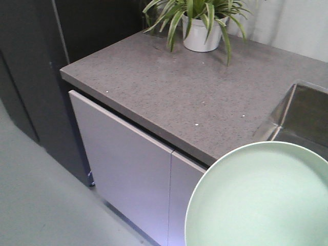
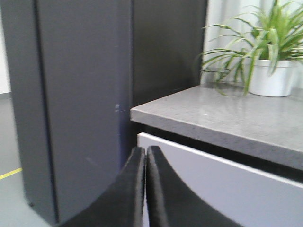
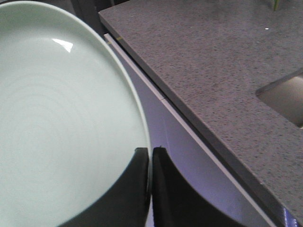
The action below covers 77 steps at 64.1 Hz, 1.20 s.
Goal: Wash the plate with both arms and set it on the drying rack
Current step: 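Hold the plate while driving up to the stainless steel sink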
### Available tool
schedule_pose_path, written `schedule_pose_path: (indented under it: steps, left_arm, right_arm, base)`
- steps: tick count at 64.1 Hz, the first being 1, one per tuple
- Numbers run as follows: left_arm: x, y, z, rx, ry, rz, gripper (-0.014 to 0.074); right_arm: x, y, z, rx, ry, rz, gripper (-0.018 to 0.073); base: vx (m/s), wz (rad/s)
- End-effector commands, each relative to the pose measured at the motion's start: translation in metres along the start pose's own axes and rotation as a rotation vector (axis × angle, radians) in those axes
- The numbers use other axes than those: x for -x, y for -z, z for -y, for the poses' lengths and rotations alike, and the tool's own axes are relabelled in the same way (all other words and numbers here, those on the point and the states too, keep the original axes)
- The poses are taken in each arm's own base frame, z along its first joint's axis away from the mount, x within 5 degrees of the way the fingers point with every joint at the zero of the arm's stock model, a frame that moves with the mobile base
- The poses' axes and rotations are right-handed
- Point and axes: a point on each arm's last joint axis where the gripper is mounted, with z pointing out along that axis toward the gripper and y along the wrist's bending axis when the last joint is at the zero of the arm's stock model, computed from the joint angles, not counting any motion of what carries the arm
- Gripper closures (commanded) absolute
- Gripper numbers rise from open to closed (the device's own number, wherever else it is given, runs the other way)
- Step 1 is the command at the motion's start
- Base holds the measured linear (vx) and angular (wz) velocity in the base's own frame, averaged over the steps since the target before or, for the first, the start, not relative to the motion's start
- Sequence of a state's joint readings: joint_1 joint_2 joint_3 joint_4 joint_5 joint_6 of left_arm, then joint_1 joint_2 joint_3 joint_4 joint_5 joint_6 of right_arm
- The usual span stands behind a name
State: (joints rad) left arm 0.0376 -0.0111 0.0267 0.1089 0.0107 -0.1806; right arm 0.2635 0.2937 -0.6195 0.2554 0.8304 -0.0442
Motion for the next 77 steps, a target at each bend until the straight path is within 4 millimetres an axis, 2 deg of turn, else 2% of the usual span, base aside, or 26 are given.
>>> schedule_pose_path:
  steps: [1, 77]
  left_arm:
    - [0.0008, 0.0009, 0.0007, -0.012, 0.012, 0.07, 0.0602]
    - [0.0008, 0.0009, 0.0007, -0.012, 0.012, 0.07, 0.0602]
  right_arm:
    - [0.0136, 0.0035, -0.0019, 0.005, -0.006, 0.092, 0.0561]
    - [0.0136, 0.0035, -0.0019, 0.005, -0.006, 0.092, 0.0561]
  base:
    - [0.13, -0.51]
    - [0.11, -0.44]
